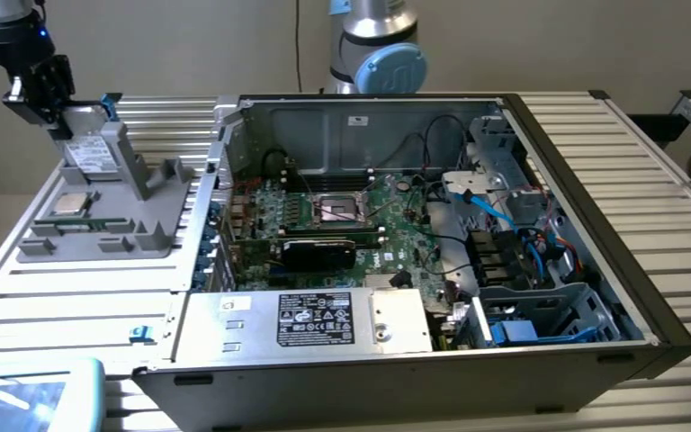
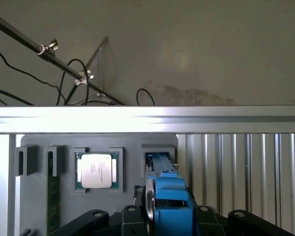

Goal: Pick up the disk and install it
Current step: 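Pick up the disk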

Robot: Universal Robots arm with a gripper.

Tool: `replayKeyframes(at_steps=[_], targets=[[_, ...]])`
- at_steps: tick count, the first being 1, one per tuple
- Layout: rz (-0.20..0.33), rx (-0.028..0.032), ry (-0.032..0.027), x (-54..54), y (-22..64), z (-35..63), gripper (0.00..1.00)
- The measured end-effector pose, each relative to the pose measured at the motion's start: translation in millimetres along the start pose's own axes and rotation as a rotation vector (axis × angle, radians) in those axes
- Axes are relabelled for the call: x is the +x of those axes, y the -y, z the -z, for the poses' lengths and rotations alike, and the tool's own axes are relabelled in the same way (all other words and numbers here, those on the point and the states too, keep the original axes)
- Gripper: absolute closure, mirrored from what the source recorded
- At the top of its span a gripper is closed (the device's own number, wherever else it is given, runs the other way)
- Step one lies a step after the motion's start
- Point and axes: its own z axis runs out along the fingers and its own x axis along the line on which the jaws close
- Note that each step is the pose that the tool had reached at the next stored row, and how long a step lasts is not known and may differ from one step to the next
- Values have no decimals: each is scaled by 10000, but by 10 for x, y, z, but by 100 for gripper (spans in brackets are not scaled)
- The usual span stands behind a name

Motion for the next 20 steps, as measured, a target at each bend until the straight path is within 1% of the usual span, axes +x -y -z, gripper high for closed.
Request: replayKeyframes(at_steps=[14,16,20], targets=[[-1,8,0,11,0,1,62],[-1,20,0,11,0,8,62],[-1,63,1,11,0,15,62]])
